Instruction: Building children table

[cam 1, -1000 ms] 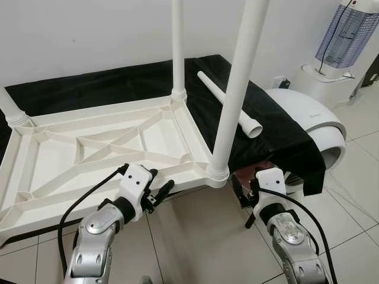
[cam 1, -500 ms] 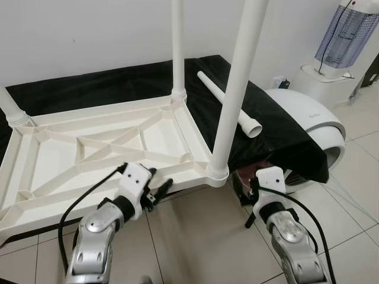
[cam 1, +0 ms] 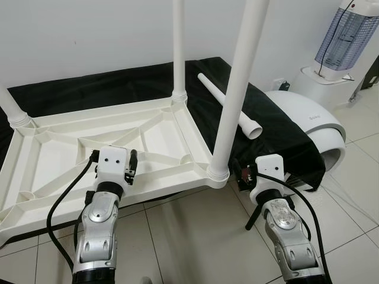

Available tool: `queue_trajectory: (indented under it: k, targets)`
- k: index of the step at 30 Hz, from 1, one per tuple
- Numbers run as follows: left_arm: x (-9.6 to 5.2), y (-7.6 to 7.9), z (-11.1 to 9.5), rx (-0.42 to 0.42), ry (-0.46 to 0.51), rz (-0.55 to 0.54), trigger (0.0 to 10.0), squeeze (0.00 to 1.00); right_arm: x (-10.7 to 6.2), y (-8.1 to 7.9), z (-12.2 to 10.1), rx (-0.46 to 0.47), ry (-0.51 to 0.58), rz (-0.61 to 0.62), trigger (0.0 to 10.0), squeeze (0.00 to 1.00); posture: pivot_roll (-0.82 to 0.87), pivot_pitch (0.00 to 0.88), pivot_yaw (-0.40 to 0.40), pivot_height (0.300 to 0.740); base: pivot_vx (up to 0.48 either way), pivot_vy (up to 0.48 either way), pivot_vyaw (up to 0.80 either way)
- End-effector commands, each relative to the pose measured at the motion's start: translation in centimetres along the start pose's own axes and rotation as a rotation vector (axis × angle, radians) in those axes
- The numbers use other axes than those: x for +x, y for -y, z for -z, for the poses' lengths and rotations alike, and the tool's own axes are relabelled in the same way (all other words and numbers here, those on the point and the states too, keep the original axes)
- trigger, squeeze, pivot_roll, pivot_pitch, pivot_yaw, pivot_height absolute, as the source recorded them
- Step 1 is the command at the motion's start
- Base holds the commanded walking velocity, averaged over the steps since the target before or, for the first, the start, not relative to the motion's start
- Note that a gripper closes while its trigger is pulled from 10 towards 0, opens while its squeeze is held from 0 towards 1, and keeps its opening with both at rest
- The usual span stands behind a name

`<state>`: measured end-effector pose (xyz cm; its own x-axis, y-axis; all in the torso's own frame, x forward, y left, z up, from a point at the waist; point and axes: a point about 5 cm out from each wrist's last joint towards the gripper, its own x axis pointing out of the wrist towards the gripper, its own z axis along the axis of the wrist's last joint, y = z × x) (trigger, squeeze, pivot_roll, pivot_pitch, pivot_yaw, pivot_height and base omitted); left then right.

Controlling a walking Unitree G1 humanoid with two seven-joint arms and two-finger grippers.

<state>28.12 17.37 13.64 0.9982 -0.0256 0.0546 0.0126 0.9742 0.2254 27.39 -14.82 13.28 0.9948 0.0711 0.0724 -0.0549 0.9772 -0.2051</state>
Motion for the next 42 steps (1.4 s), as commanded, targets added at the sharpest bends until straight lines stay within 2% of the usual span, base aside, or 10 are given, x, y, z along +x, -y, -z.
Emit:
queue_trajectory:
  k: [1,10,11,42]
  targets:
    - [0.12,0.10,0.15,0.003,-0.001,-0.017,10.0,0.00,0.14,0.03,0.17,-0.004,-0.001,0.012,10.0,0.00,0.05,0.000,0.000,0.740,0.000,0.000,0.00]
    - [0.01,0.32,0.60,0.015,-0.009,-0.037,10.0,0.00,0.12,0.05,0.24,-0.005,0.001,0.017,10.0,0.00,0.05,0.000,0.000,0.740,0.000,0.000,0.00]
    - [0.03,0.33,0.58,0.015,-0.009,-0.037,10.0,0.00,0.13,0.05,0.23,-0.005,0.001,0.016,10.0,0.00,0.05,0.049,-0.038,0.740,0.000,0.000,0.00]
    - [0.11,0.52,0.57,0.020,0.004,-0.023,10.0,0.00,0.31,-0.17,0.25,-0.006,0.010,0.004,10.0,0.00,0.06,0.037,-0.040,0.740,0.000,0.000,0.00]
